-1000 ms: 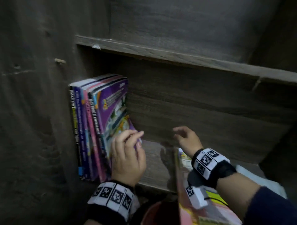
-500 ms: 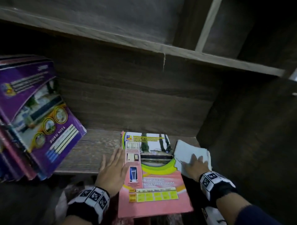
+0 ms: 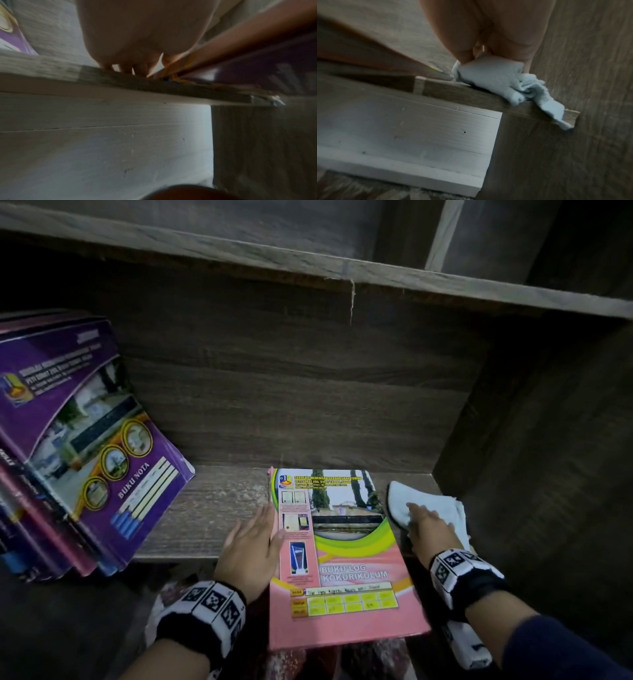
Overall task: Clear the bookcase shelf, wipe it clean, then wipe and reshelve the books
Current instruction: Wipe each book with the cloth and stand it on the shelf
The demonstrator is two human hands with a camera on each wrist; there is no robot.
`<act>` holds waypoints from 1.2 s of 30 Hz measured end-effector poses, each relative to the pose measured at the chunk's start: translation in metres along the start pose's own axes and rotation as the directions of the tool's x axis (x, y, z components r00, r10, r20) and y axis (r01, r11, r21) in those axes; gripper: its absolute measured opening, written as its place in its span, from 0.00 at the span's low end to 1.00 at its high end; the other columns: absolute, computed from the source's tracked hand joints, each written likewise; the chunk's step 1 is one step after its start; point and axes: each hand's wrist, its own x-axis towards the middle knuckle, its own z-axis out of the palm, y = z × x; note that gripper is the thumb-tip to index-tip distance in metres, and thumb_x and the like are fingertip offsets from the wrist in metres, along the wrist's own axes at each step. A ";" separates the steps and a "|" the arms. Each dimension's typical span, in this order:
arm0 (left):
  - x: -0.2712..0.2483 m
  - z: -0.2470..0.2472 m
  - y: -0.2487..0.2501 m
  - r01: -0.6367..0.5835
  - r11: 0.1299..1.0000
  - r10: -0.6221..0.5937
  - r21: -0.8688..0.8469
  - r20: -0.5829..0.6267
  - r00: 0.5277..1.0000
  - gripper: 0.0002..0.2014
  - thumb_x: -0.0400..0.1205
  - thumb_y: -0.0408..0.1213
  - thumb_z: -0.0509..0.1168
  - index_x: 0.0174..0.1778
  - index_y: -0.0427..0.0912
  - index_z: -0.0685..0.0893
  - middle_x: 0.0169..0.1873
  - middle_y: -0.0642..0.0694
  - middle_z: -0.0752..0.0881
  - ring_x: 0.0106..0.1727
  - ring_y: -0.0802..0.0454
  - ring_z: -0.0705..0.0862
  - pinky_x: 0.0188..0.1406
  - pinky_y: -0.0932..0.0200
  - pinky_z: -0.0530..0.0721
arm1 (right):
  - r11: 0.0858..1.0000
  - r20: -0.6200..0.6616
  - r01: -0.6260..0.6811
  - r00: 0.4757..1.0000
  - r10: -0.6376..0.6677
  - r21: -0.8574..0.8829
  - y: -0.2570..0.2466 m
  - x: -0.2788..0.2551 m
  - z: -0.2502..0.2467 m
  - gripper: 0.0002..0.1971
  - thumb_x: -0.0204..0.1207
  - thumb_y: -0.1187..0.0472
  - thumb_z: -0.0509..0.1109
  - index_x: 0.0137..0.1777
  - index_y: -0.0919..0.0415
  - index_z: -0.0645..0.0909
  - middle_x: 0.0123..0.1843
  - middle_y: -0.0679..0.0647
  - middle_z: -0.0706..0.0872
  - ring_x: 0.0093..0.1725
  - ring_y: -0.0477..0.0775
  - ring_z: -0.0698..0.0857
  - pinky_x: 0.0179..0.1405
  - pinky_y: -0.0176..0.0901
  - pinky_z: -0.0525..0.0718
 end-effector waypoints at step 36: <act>0.005 0.002 0.004 0.173 0.978 -0.171 0.113 -0.031 0.985 0.30 0.83 0.56 0.23 0.84 0.60 0.40 0.83 0.66 0.46 0.83 0.66 0.42 0.81 0.47 0.31 | 0.928 0.574 0.360 0.781 -0.248 -0.089 -0.056 -0.036 -0.046 0.36 0.79 0.31 0.38 0.84 0.42 0.36 0.85 0.51 0.32 0.84 0.58 0.35 0.81 0.59 0.37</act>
